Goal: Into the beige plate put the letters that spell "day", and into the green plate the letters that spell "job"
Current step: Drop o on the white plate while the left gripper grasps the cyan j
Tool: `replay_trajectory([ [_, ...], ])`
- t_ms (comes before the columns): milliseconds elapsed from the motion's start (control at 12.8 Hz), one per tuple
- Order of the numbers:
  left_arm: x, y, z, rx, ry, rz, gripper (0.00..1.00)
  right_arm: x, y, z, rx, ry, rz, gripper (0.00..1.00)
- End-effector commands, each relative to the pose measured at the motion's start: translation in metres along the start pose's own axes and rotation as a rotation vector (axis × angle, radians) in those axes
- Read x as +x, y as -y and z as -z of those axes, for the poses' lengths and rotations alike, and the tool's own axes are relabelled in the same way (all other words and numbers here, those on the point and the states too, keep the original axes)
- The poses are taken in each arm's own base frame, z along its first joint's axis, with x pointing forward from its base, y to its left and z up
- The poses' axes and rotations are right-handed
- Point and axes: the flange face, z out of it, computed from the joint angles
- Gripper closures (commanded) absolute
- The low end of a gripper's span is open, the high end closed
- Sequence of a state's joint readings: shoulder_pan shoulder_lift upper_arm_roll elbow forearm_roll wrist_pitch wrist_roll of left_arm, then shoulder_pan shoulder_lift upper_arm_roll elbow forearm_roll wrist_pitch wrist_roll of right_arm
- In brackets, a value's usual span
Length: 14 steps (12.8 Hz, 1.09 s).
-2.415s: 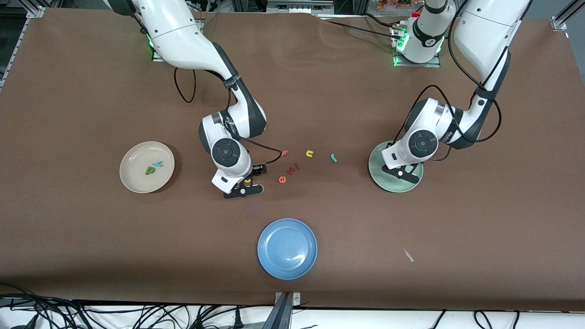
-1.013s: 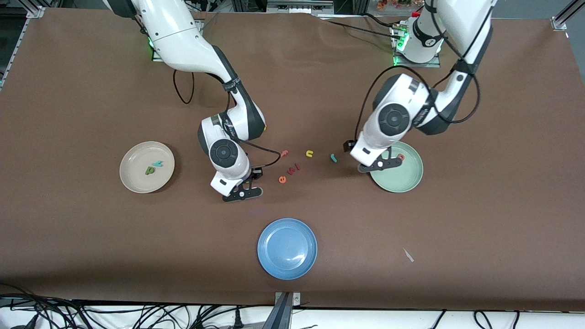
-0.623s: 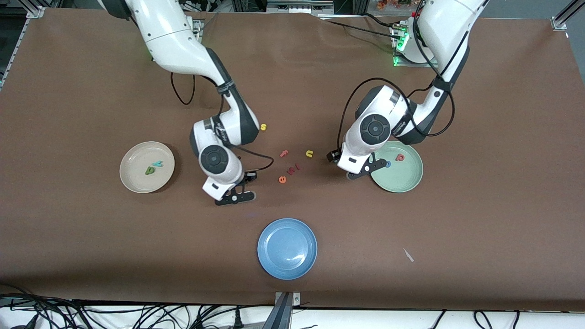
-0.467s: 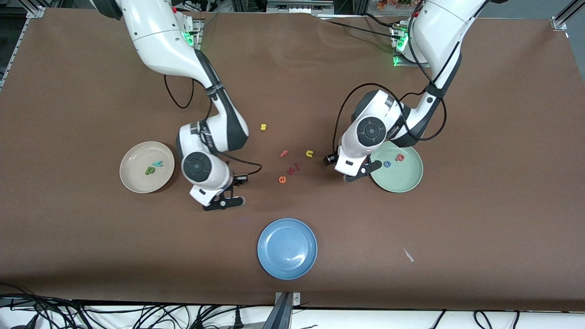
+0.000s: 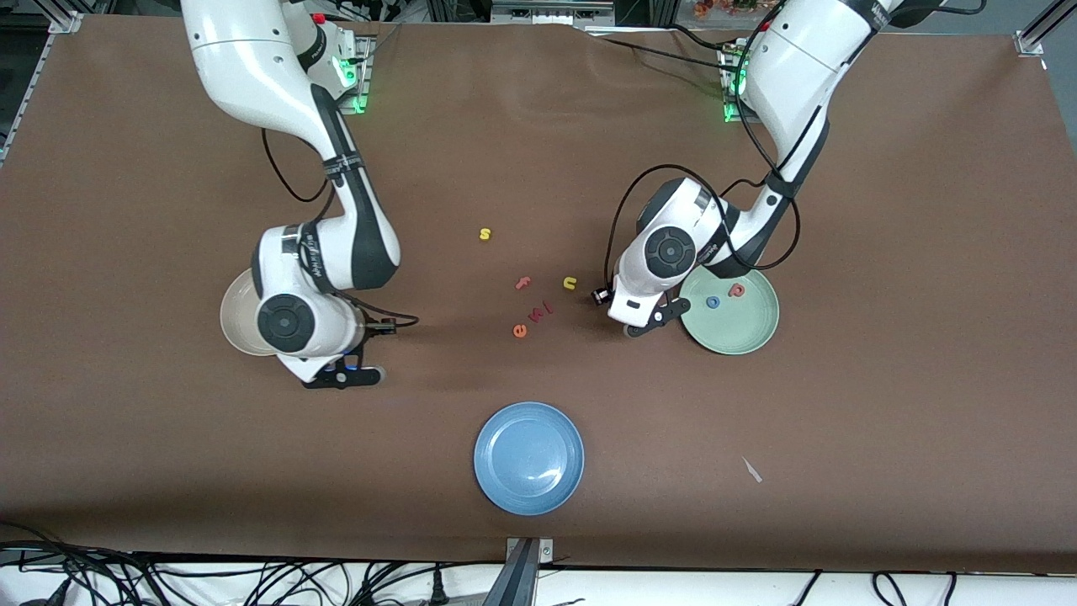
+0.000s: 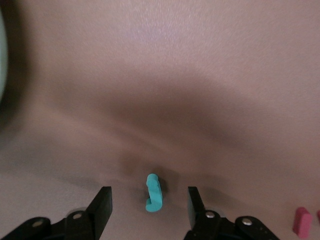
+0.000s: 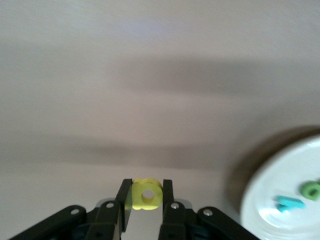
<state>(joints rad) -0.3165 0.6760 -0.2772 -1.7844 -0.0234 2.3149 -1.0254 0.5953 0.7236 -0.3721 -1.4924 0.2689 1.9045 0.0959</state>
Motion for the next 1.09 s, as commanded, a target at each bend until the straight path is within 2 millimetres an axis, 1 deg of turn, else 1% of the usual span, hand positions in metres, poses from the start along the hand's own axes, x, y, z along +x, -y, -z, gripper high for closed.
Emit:
replay_trajectory([
  [0,0.000,-0.004,-0.003,-0.011,0.009,0.015,0.47,-0.017,-0.048,0.000,0.009,0.071,-0.036,0.91],
  [78,0.001,-0.004,-0.004,-0.010,0.010,0.017,0.52,-0.020,-0.068,0.001,0.000,0.095,-0.068,0.91],
  [156,0.001,-0.004,-0.005,-0.009,0.011,0.017,0.60,-0.022,-0.092,0.002,-0.004,0.108,-0.086,0.91],
  [234,0.000,-0.004,-0.006,-0.008,0.012,0.016,0.67,-0.024,-0.113,-0.001,-0.010,0.118,-0.068,0.91],
  [312,0.000,-0.004,-0.006,-0.008,0.012,0.015,0.76,-0.025,-0.136,-0.004,-0.009,0.125,-0.060,0.91],
  [467,-0.003,-0.006,-0.007,-0.006,0.015,0.013,0.95,-0.026,-0.185,-0.016,0.021,0.148,-0.035,0.89],
  [545,-0.004,-0.006,-0.007,-0.009,0.018,0.015,1.00,-0.027,-0.204,-0.021,0.032,0.159,-0.023,0.75],
  [623,-0.004,-0.006,-0.007,-0.010,0.019,0.016,1.00,-0.027,-0.212,-0.028,0.036,0.176,-0.039,0.32],
  [701,-0.004,-0.007,-0.005,-0.011,0.019,0.018,1.00,-0.027,-0.208,-0.028,0.037,0.176,-0.038,0.00],
  [857,0.001,-0.006,0.009,-0.019,0.013,0.028,1.00,-0.022,-0.190,-0.017,0.033,0.155,-0.012,0.00],
  [935,0.001,-0.005,0.023,-0.026,0.004,0.024,1.00,-0.023,-0.180,-0.011,0.039,0.165,-0.002,0.00],
  [1013,0.000,-0.003,0.033,-0.009,0.009,0.021,1.00,-0.022,-0.170,0.001,0.062,0.167,-0.011,0.00],
])
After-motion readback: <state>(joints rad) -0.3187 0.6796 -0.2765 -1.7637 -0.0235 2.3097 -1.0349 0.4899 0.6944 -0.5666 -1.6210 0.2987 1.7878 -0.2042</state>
